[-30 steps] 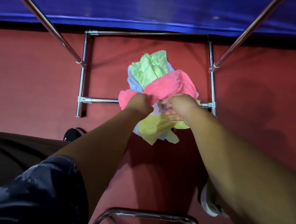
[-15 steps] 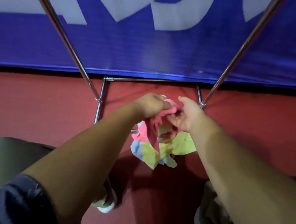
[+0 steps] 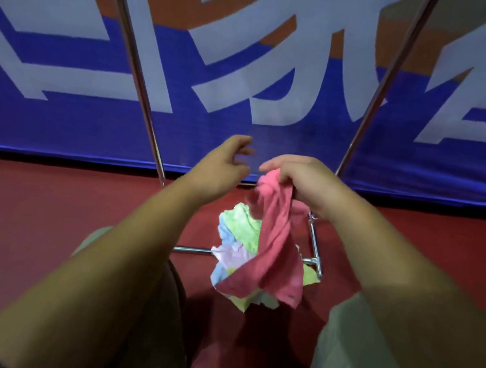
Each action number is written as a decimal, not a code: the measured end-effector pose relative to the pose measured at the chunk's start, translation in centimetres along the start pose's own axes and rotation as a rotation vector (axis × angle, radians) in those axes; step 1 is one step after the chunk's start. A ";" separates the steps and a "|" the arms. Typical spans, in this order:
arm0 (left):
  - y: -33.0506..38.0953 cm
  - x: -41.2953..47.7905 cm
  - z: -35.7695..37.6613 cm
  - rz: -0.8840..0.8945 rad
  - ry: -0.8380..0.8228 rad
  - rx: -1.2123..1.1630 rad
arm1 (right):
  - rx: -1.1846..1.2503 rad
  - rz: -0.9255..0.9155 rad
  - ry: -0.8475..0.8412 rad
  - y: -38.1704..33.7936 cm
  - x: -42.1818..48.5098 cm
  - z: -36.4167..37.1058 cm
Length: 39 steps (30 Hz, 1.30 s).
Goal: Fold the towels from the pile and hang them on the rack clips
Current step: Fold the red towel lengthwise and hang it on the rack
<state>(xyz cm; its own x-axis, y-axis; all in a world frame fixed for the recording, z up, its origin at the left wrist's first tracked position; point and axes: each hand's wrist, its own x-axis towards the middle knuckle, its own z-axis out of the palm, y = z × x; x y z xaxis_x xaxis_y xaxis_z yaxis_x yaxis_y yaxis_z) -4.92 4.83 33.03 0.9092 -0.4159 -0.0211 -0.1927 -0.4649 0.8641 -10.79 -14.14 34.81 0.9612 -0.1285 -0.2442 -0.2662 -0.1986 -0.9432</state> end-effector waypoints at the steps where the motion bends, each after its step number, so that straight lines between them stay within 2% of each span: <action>1: -0.7 -0.4 0.5 0.002 -0.081 -0.071 | -0.009 -0.011 -0.015 0.0 -1.1 0.5; 2: -1.3 -0.6 0.9 -0.004 -0.185 -0.121 | 0.009 -0.017 -0.016 0.3 -1.9 0.9; 4: -2.0 -0.7 1.4 -0.035 -0.372 -0.078 | 0.030 -0.044 -0.007 0.8 -3.1 1.8; 6: -2.1 -0.5 1.5 -0.027 -0.491 -0.045 | -0.023 -0.068 0.011 1.4 -3.4 2.0; 10: -2.2 0.1 1.1 -0.068 -0.400 0.157 | -0.183 -0.121 0.085 2.2 -2.9 1.4; 13: -2.5 0.6 0.6 -0.121 -0.329 0.262 | -0.185 -0.156 0.046 2.6 -2.4 0.8; 14: -2.4 0.5 0.4 -0.149 -0.326 0.267 | -0.279 -0.191 0.043 3.1 -1.8 0.5; 17: -1.6 0.4 -0.7 -0.197 -0.322 0.201 | -0.611 -0.231 0.082 4.1 -0.3 -0.2; 22: -0.2 -0.8 -2.0 -0.161 -0.382 -0.087 | -0.771 -0.181 0.209 6.2 1.6 -0.8; 25: -0.2 -1.3 -1.5 -0.102 -0.384 -0.050 | -0.643 -0.090 0.216 6.1 1.8 -0.7; 29: 0.0 -1.4 -0.1 -0.005 -0.228 -0.037 | -0.132 0.005 -0.091 4.8 0.8 0.6; 31: 0.0 -1.4 0.1 0.035 -0.216 -0.028 | -0.073 0.028 -0.183 5.0 0.7 0.9; 33: -0.6 -1.0 -0.4 0.011 -0.205 0.021 | -0.176 -0.006 -0.151 5.2 0.7 0.9; 35: -1.3 -0.4 -1.2 -0.030 -0.146 0.240 | -0.162 -0.039 0.001 5.3 1.1 0.7; 37: -1.8 -0.2 -1.9 -0.096 -0.065 0.388 | 0.116 -0.009 0.171 5.4 1.7 0.2; 38: -2.0 -0.1 -2.2 -0.144 -0.028 0.326 | 0.316 0.024 0.234 5.4 2.1 -0.2; 39: -2.1 0.0 -2.4 -0.194 -0.001 0.160 | 0.438 0.050 0.276 5.4 2.5 -0.5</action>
<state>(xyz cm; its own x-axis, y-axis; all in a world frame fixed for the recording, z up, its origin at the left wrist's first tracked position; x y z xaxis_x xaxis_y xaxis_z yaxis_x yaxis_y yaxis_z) -3.59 7.71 32.44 0.9345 -0.3078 -0.1790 -0.0710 -0.6537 0.7535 -9.91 -16.06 29.22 0.8775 -0.3904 -0.2786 -0.1989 0.2324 -0.9521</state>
